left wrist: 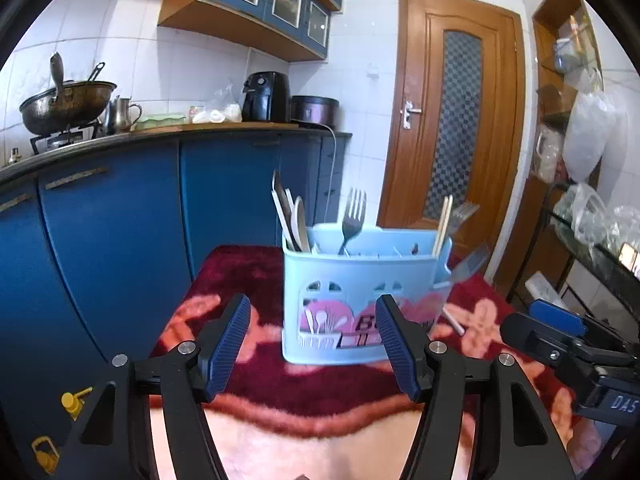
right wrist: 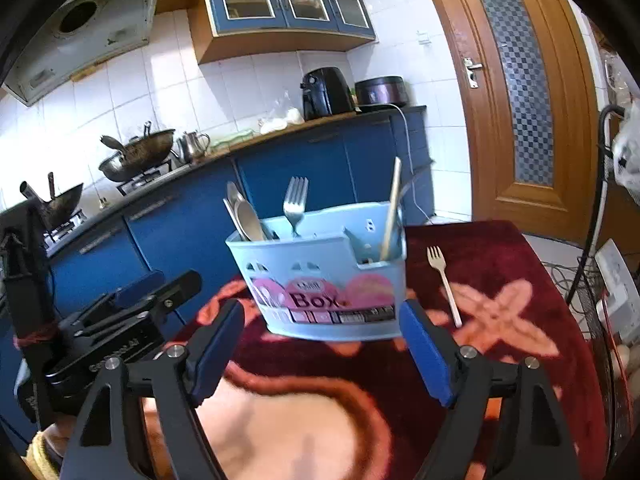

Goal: Organize utensils
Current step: 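Withdraw both open tools back from the caddy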

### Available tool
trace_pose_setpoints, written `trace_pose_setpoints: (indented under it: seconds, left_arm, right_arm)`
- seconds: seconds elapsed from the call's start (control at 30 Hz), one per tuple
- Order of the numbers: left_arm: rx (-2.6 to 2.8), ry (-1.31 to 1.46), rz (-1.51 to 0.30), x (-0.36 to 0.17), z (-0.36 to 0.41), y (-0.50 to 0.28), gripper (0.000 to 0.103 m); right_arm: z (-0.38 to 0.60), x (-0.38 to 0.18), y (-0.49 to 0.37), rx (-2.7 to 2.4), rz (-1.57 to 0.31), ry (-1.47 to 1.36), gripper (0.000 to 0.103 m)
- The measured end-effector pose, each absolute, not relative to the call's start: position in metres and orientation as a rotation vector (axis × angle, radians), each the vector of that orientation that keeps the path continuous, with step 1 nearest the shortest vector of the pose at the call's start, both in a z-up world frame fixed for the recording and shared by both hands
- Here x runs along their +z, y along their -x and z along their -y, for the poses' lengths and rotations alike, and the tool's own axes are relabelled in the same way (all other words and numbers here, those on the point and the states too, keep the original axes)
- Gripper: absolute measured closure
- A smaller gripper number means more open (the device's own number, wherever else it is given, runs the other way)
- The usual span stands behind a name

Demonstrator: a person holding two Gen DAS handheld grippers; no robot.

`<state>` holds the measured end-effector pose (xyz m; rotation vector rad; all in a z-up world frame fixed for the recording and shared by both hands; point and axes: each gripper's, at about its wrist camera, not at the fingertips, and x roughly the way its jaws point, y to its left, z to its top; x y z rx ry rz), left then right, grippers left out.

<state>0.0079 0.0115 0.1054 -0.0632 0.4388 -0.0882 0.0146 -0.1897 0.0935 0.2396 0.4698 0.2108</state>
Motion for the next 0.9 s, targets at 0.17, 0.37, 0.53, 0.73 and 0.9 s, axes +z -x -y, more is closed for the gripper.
trace_pose_setpoints:
  seconds: [0.17, 0.37, 0.53, 0.73, 0.9]
  left_arm:
    - [-0.109, 0.075, -0.484, 0.089, -0.008, -0.007, 0.036]
    - [-0.106, 0.079, -0.534, 0.068, -0.005, -0.012, 0.036]
    - [-0.098, 0.089, -0.570, 0.055, -0.005, -0.017, 0.036]
    - [-0.086, 0.093, -0.592, 0.045, -0.005, -0.020, 0.036]
    - [-0.082, 0.088, -0.605, 0.040, -0.003, -0.021, 0.036]
  right_arm:
    - [0.191, 0.073, -0.012, 0.167, -0.486, -0.234, 0.013]
    - [0.192, 0.050, -0.012, 0.125, -0.518, -0.212, 0.013]
    - [0.192, 0.036, -0.014, 0.101, -0.538, -0.210, 0.013]
    - [0.193, 0.027, -0.015, 0.087, -0.550, -0.213, 0.013]
    - [0.194, 0.024, -0.015, 0.084, -0.555, -0.223, 0.013]
